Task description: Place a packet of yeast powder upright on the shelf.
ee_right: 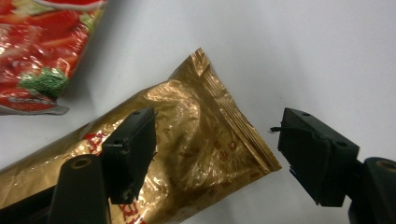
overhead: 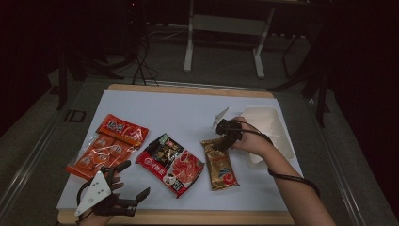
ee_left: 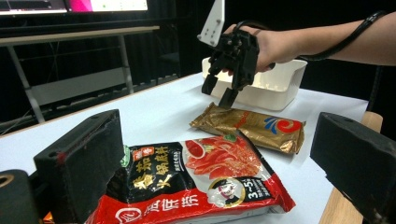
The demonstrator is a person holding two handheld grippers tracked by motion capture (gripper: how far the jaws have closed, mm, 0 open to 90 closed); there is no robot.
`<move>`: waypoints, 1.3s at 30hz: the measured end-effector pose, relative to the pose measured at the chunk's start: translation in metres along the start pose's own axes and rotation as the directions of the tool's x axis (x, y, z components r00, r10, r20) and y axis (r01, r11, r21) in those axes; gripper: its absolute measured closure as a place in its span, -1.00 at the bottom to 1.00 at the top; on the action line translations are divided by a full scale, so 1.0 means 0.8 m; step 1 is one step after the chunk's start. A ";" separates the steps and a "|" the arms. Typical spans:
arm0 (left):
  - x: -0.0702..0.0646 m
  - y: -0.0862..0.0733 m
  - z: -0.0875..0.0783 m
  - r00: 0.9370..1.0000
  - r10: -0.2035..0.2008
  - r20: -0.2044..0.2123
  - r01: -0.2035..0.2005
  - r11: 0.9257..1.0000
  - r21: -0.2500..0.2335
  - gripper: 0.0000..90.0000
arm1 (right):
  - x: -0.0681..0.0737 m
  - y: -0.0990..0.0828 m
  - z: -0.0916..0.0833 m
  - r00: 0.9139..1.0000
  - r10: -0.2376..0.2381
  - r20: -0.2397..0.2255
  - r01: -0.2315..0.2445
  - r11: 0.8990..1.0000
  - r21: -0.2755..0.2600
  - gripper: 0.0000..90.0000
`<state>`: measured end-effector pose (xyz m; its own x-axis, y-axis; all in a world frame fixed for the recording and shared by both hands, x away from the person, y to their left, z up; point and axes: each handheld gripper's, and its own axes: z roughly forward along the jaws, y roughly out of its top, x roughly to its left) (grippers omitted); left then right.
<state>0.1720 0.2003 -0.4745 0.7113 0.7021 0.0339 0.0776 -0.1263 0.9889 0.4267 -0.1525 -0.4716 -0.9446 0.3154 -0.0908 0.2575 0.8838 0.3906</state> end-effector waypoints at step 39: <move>-0.006 -0.005 0.008 0.999 0.002 0.050 -0.004 0.999 0.048 -0.93 | -0.033 0.019 0.046 0.977 0.012 -0.211 0.037 0.974 0.225 0.37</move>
<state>0.1727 0.1933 -0.4796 0.7454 0.6660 0.0281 0.1085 -0.1629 0.9807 0.4631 -0.1347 -0.4970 -0.9631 0.2459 0.1096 0.2619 0.9498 0.1709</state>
